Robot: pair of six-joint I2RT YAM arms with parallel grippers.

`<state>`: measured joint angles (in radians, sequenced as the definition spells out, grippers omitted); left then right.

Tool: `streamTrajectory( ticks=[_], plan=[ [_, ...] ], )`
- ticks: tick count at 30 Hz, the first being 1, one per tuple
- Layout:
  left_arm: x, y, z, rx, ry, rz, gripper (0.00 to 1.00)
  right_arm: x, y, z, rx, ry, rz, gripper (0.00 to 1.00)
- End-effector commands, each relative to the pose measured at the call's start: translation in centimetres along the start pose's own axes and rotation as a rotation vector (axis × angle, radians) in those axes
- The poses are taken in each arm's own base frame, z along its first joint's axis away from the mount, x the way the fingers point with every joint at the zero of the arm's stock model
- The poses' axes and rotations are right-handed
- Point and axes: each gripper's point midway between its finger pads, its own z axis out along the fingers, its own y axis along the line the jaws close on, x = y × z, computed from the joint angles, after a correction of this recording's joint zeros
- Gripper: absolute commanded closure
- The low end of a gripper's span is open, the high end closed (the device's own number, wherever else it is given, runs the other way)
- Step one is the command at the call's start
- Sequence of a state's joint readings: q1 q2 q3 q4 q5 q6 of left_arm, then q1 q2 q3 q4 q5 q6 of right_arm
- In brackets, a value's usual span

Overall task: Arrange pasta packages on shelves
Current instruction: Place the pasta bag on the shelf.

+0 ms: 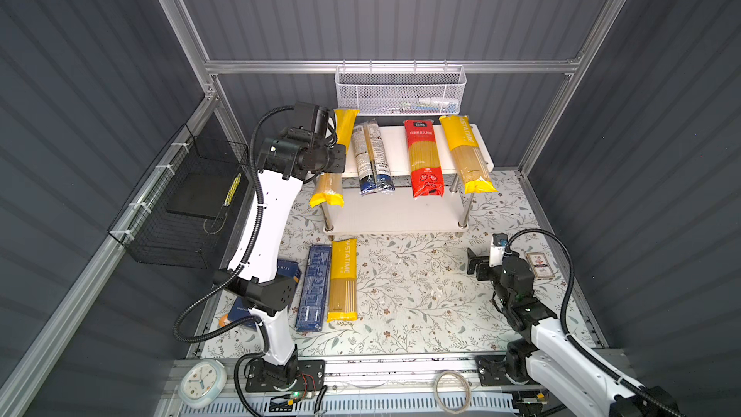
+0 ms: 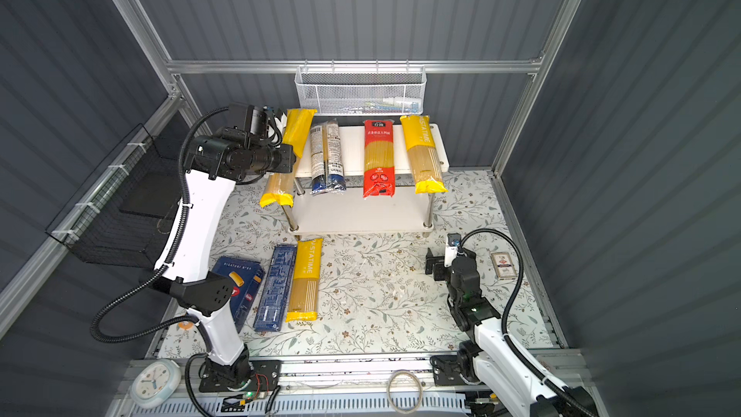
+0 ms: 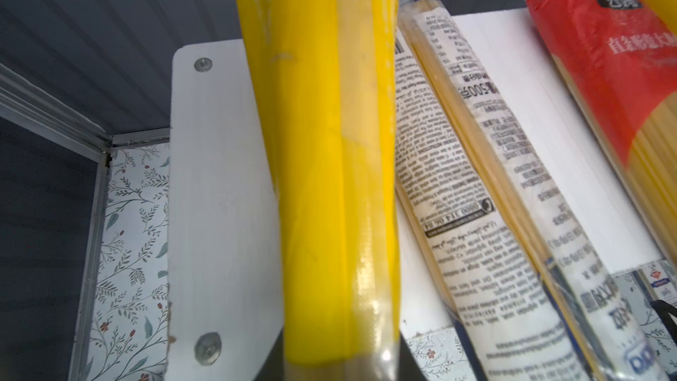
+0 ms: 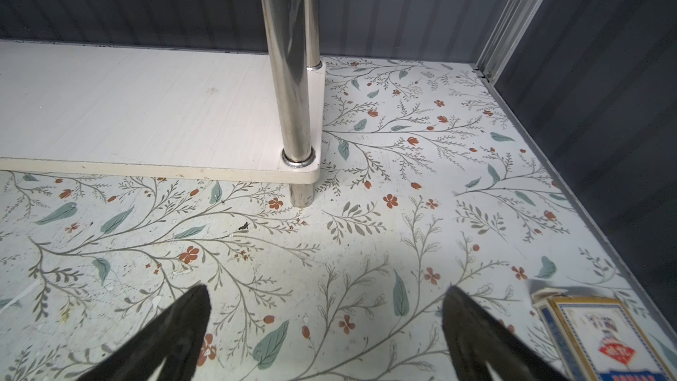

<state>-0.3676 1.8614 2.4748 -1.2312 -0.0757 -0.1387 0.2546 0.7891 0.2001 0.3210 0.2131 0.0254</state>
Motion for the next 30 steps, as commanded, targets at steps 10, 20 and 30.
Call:
streamTrajectory(
  ticks=[10,20,30],
  plan=[
    [-2.3,1.0,1.7,0.099,-0.056,-0.090,0.67,-1.1,-0.3,0.1,0.015,-0.018,0.014,0.01],
    [-2.8,0.6,2.7,0.124,-0.059,-0.113,0.34,-1.1,-0.3,0.0,0.016,-0.018,0.015,0.01],
    [-3.7,1.8,-0.6,0.049,-0.117,-0.082,0.00,-1.0,-0.2,0.1,0.012,-0.015,0.013,0.01]
  ],
)
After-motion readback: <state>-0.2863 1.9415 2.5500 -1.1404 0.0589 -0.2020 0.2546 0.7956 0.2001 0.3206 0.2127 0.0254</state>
